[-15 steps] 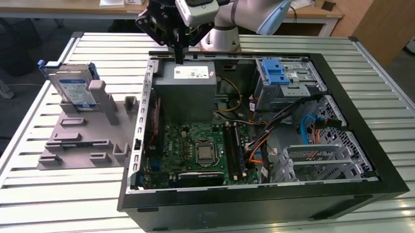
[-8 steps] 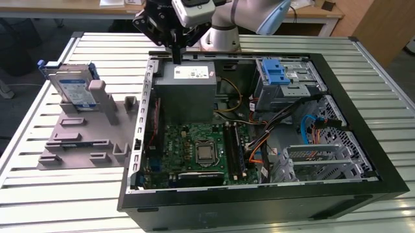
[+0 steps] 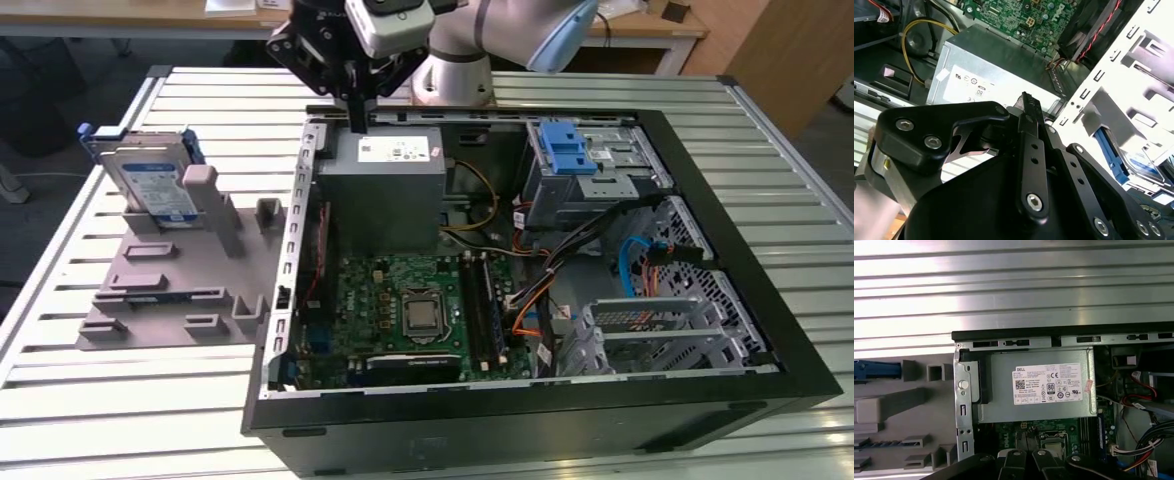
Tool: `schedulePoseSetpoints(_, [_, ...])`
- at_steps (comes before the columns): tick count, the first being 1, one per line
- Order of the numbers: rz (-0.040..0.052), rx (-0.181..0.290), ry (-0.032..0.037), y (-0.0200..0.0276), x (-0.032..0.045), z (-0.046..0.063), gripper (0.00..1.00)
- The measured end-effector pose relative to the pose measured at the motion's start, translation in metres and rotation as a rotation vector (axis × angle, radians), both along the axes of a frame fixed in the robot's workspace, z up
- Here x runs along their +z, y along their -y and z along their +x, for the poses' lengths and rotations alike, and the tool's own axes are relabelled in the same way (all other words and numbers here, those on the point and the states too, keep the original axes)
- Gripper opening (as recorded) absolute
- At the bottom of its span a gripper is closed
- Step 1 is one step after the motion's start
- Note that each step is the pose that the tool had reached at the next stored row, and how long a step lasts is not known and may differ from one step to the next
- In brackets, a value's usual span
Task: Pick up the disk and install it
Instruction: 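Reach for the disk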
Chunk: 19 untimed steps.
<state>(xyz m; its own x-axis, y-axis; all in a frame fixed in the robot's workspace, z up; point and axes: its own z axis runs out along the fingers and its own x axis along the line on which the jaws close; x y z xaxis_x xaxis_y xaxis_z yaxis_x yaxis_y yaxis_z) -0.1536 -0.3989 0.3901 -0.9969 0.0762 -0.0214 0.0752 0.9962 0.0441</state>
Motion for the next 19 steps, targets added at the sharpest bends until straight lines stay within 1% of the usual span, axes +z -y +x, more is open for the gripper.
schedulePoseSetpoints(19, [0.0000, 0.000, -0.0057, 0.0000, -0.0025, -0.011, 0.11])
